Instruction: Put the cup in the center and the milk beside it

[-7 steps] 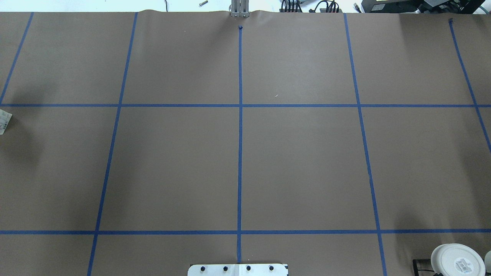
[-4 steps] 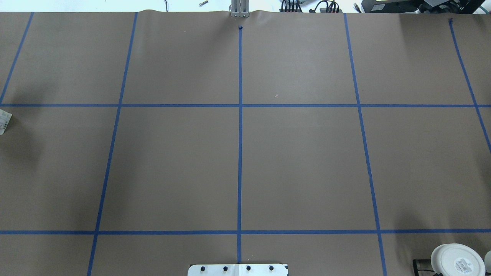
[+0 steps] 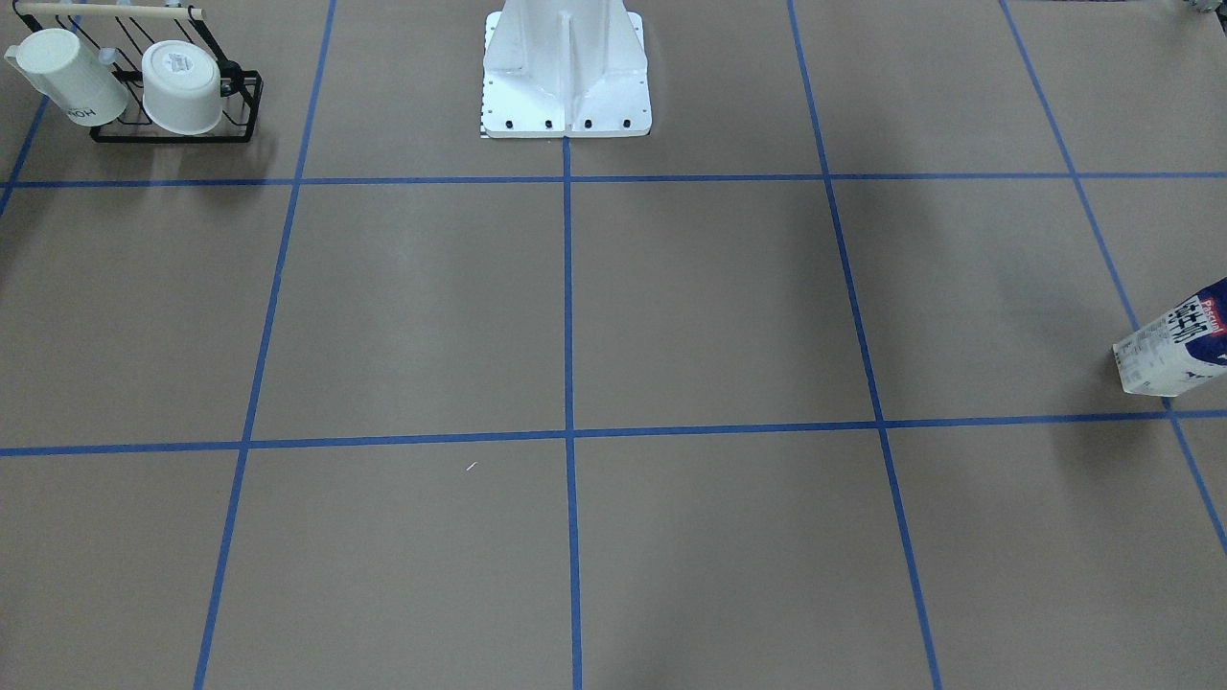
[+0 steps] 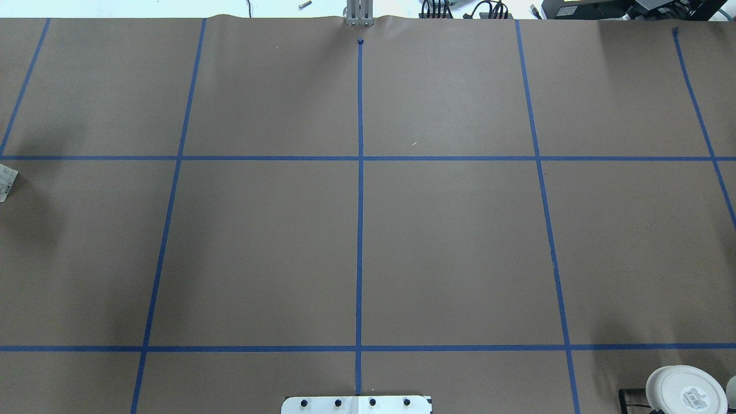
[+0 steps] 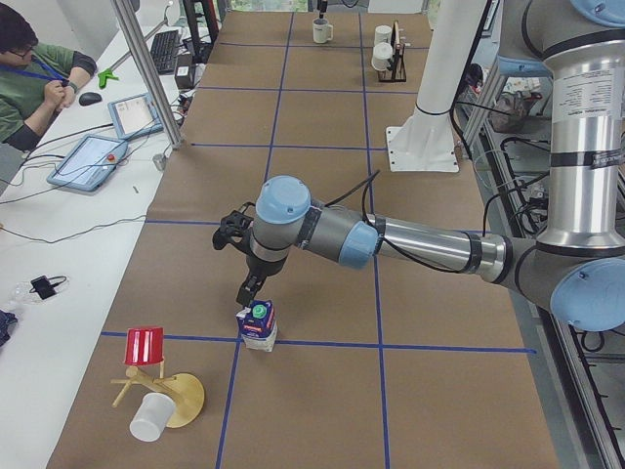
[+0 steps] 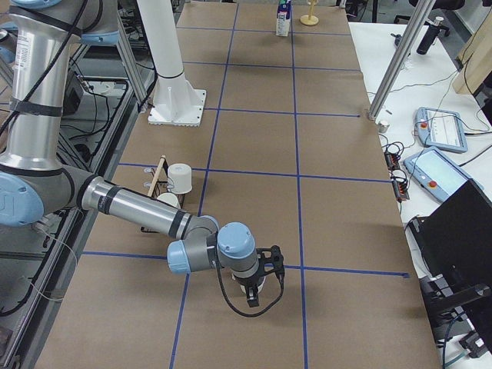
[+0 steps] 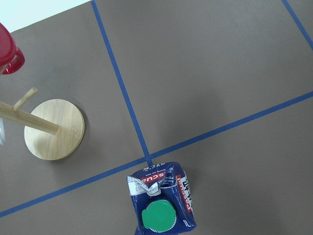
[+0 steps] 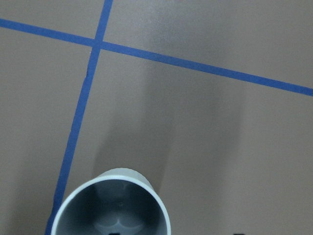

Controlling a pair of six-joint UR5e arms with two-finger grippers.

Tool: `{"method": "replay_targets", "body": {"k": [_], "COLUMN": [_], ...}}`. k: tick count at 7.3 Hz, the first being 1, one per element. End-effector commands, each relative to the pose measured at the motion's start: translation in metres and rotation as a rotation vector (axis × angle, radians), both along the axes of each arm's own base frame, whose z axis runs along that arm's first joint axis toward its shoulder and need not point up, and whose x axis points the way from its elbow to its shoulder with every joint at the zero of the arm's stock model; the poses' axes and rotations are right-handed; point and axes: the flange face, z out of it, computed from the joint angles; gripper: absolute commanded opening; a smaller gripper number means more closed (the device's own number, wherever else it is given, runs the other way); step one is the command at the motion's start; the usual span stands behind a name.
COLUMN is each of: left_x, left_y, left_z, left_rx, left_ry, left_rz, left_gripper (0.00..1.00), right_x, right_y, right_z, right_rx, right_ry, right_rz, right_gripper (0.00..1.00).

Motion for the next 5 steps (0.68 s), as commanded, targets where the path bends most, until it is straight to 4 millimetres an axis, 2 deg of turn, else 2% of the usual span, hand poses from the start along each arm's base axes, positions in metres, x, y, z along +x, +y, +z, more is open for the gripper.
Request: {"method": "replay_targets", "body": {"k": [1,2,3,4,5], "left_x": [0.0,0.0,0.0,0.0,0.0], "left_y": [0.002,0.002,0.002,0.001,0.002], "left_z": [0.001,0.001,0.001,0.0,0.001], "left_rx": [0.013,0.013,0.013,0.016,0.013], "left_ry": [-0.001,-0.001,-0.001,-0.001,-0.001], "left_rz": [0.0,0.0,0.0,0.0,0.0], "left_gripper": [0.99,0.99,0.99,0.99,0.99], "right_x": [-0.005,-0.006,-0.009,-0.009,-0.009], "right_y": [-0.001,0.0,0.005,0.014,0.016], "right_z": [0.005,0.005,0.009,0.015,0.016], "right_rx": [-0.016,-0.017,-0.021,-0.037,-0.039], "right_ry": [-0.003,-0.007,-0.002,-0.002,-0.003], "right_rz": [-0.007,-0.01,-0.025,-0.024,-0.026], "right_gripper": [0.68,0.53,0.23,0.0,0.0]}}
